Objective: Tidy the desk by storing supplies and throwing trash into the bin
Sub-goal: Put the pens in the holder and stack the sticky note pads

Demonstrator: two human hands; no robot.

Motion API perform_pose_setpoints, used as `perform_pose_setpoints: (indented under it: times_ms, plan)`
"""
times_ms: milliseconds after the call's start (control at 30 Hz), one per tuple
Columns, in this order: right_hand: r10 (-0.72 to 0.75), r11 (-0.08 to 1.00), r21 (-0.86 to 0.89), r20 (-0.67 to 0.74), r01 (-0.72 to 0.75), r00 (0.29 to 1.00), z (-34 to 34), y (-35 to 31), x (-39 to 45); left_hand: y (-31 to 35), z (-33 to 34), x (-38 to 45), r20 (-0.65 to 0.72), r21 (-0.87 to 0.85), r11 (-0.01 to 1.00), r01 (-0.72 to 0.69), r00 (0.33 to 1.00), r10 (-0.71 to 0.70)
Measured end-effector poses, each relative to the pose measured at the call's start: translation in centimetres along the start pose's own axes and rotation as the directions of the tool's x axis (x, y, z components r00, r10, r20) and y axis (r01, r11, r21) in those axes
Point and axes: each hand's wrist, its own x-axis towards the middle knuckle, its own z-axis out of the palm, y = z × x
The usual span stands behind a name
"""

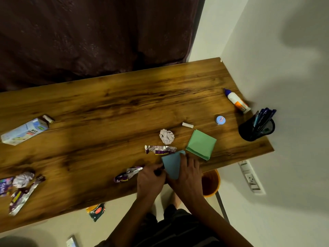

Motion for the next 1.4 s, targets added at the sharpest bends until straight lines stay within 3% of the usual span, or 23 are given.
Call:
perform_pose_setpoints:
  times_ms: [667, 900, 1033, 1133, 1400]
  plan:
    - [-0.031, 0.999, 0.019, 0.053, 0.03, 0.998, -0.6, 0.5, 0.3, 0.6, -0.1, -0.3, 0.008, 0.028, 0.999, -0.023, 1.0, 0.023]
    - [-0.013, 0.987, 0.154, -0.14, 0.035, 0.99, -5.2, 5.2, 4.2, 0.2, -0.1, -1.2, -0.011, -0.052, 0.999, 0.003, 1.0, -0.003]
    - [-0.021, 1.0, -0.004, 0.087, 0.021, 0.996, -7.0, 7.1, 9.0, 0.0, 0.6, -1.6, -0.02, -0.062, 0.998, -0.001, 1.0, 0.0]
    - [-0.072, 0.993, -0.082, 0.205, 0.09, 0.976, -6.8, 7.4, 11.0, 0.1, 1.1, -1.5, -0.017, -0.096, 0.995, 0.019, 1.0, -0.021]
    - [-0.203, 0.967, -0.088, 0.31, 0.24, 0.929, -6.4, 8.2, 11.9, 0.6, 1.2, -1.6, -0.075, -0.13, 0.99, 0.058, 0.995, -0.068]
